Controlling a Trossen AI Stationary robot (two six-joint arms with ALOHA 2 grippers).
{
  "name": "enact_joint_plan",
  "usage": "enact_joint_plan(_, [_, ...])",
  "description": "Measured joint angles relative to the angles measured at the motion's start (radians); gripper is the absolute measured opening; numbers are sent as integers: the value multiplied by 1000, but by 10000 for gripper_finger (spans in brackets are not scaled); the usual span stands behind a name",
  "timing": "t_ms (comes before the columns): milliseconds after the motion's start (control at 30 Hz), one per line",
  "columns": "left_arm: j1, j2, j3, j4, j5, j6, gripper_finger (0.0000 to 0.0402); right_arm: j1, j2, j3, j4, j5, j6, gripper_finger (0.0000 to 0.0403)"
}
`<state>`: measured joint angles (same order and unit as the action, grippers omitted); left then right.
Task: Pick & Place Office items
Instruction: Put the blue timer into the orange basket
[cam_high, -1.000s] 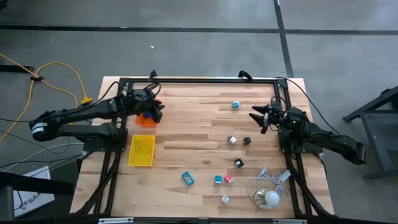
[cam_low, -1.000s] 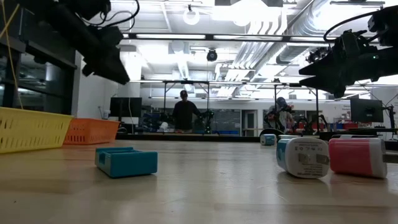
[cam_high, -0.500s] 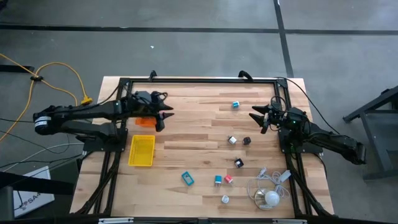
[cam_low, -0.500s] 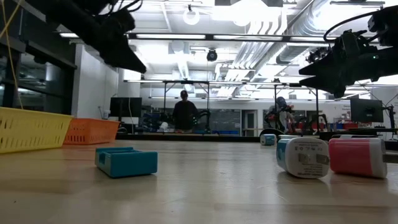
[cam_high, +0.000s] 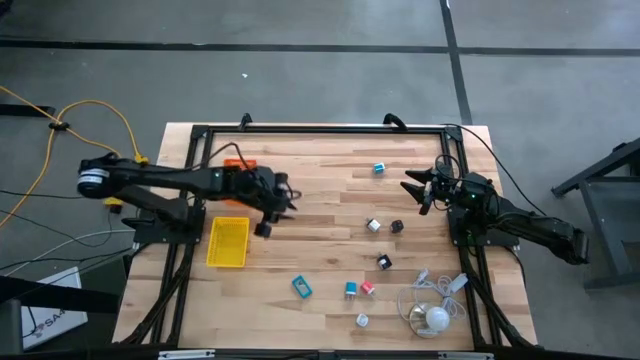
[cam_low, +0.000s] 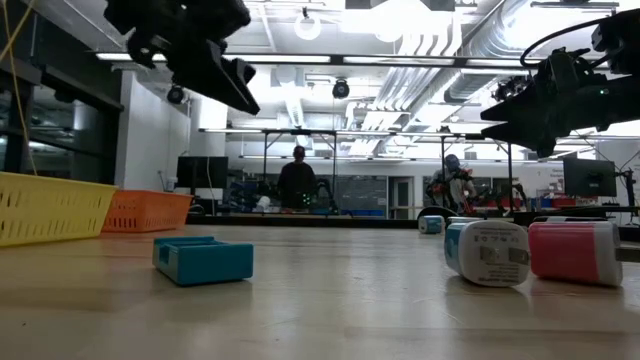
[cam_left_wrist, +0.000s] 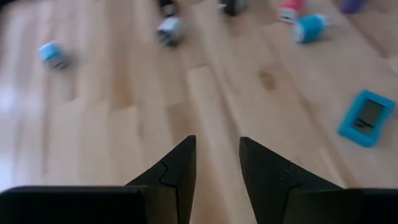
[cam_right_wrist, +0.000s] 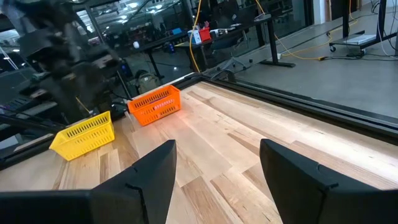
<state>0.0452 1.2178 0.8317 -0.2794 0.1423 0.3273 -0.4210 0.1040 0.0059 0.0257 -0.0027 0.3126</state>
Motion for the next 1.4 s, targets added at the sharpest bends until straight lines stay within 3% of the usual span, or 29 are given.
enact_joint_plan(133, [-82,17,0,3,-21,34,115,0,0,0,0,0,0,219])
enact_joint_plan(300, [-179,26,0,-1,-46,-42,115,0,0,0,0,0,0,219])
enact_joint_plan(567, [-274,52,0,-25,-44,-38,115,0,0,0,0,0,0,219])
enact_joint_plan(867, [-311,196,0,-18,108,43,115,0,0,0,0,0,0,219])
enact_joint_plan(1100, [-342,251,0,14,123,211,115,0,0,0,0,0,0,219])
enact_joint_plan(1400, [-332,352,0,155,183,200,115,0,0,0,1,0,0,219])
